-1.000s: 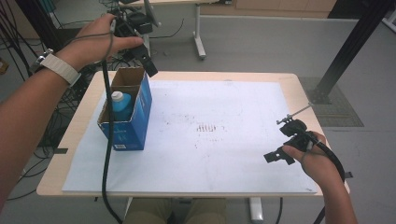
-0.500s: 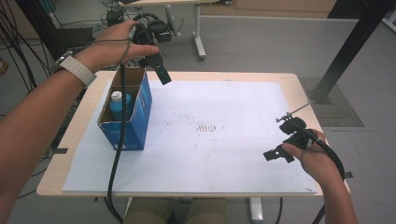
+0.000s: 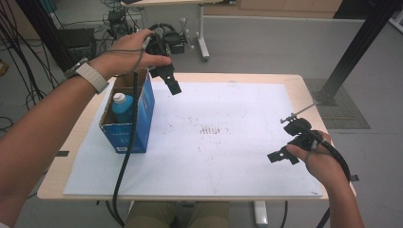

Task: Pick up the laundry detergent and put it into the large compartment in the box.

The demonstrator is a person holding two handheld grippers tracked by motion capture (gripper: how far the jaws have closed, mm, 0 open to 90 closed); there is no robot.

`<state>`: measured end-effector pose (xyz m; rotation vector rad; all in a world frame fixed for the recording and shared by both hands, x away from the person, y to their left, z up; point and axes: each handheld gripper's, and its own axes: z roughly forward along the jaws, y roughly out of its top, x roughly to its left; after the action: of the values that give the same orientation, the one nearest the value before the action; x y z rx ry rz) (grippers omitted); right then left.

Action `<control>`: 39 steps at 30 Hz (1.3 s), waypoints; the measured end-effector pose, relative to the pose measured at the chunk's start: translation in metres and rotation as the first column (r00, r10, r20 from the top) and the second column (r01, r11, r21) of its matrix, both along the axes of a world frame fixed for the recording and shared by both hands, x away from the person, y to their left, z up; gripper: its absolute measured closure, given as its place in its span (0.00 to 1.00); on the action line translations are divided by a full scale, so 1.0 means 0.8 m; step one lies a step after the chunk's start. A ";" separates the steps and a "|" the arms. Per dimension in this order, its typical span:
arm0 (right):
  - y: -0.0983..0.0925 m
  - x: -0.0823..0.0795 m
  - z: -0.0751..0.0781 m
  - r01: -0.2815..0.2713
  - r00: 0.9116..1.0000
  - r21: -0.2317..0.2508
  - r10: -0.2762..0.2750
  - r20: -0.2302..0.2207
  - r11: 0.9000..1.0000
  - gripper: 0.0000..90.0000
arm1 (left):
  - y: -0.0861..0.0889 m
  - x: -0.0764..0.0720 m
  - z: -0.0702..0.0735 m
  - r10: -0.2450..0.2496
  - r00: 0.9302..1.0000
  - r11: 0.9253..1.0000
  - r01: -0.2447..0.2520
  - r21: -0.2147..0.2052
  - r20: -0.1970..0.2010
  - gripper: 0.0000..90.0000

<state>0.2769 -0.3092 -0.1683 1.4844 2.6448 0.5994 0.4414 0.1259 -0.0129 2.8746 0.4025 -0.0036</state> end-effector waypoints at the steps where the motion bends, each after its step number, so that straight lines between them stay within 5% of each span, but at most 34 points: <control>1: 0.000 0.000 0.000 0.001 1.000 0.001 -0.001 0.000 1.000 0.09 | -0.001 0.001 -0.003 -0.005 1.000 1.000 0.005 0.000 -0.002 0.05; 15: -0.005 -0.006 -0.002 0.013 1.000 0.003 -0.013 0.000 1.000 0.09 | -0.027 0.004 -0.023 -0.079 0.996 0.996 0.081 0.041 -0.029 0.06; 39: -0.009 -0.013 -0.004 0.015 1.000 0.008 -0.015 0.002 1.000 0.09 | -0.038 0.003 -0.041 -0.081 0.996 0.995 0.083 0.057 -0.038 0.06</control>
<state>0.2668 -0.3166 -0.1717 1.5032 2.6299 0.6106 0.4440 0.0958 -0.0458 2.9507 0.2960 -0.0581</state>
